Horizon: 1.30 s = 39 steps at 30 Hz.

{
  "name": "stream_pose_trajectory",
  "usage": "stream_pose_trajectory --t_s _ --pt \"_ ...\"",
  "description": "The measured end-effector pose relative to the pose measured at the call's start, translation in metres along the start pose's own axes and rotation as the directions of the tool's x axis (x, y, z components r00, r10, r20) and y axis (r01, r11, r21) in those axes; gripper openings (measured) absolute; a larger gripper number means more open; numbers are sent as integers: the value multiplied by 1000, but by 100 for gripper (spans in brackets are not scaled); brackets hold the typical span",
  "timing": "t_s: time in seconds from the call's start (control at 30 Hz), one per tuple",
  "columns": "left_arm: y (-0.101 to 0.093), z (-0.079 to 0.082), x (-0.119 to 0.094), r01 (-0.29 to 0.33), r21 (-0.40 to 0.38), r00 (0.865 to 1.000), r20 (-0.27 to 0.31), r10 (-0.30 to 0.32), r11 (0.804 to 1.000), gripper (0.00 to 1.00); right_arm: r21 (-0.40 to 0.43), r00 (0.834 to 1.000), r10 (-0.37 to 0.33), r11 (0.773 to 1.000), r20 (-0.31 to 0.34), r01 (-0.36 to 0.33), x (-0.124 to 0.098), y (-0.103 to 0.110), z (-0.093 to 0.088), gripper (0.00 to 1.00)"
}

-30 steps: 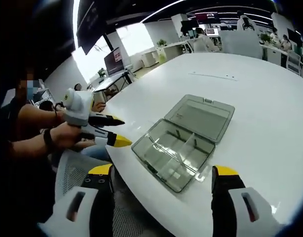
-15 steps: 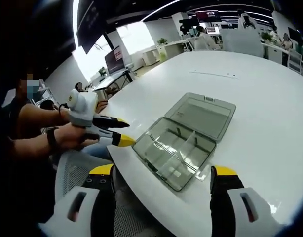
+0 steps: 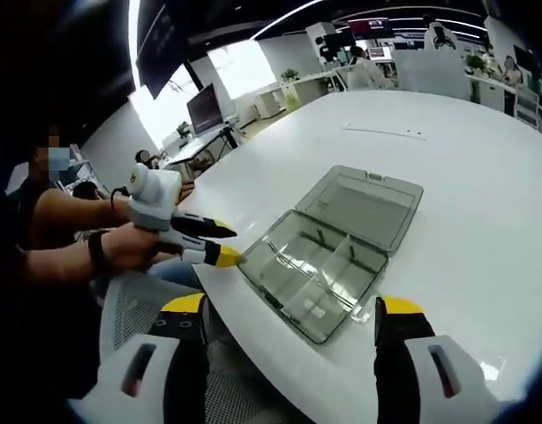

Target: Insert the divider into the dual guide fixture by aligning both edges with the guide slots and pushing it downward to the bottom, including one-sided entry, uneven engagement, binding, and posture correction.

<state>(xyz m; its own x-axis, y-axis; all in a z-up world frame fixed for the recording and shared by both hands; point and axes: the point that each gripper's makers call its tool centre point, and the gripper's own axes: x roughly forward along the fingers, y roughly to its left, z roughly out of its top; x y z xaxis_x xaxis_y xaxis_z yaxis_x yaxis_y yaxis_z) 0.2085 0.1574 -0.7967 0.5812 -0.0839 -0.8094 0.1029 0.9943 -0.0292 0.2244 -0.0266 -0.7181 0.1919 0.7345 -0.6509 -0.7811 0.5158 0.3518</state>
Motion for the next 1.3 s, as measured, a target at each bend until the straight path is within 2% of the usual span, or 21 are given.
stream_pose_trajectory --t_s 0.2,0.83,1.03,1.13,1.3 --pt "-1 -4 4 8 -31 1000 -21 -9 999 42 -4 1000 0 1000 0 0 1 0 1 74" --pt "1 -12 10 -5 -41 998 -70 2 999 41 3 1000 3 1000 -11 -3 1 -2 -3 71" --pt "2 -11 11 -17 -24 997 -69 15 1000 40 8 1000 2 1000 -8 -2 0 -3 -3 70" --pt "2 -13 12 -42 13 996 -83 43 999 39 11 1000 -1 1000 -6 1 0 -4 -3 70" --pt "2 -12 11 -57 13 995 -86 57 998 39 15 1000 -7 1000 -6 7 -2 -7 -4 69"
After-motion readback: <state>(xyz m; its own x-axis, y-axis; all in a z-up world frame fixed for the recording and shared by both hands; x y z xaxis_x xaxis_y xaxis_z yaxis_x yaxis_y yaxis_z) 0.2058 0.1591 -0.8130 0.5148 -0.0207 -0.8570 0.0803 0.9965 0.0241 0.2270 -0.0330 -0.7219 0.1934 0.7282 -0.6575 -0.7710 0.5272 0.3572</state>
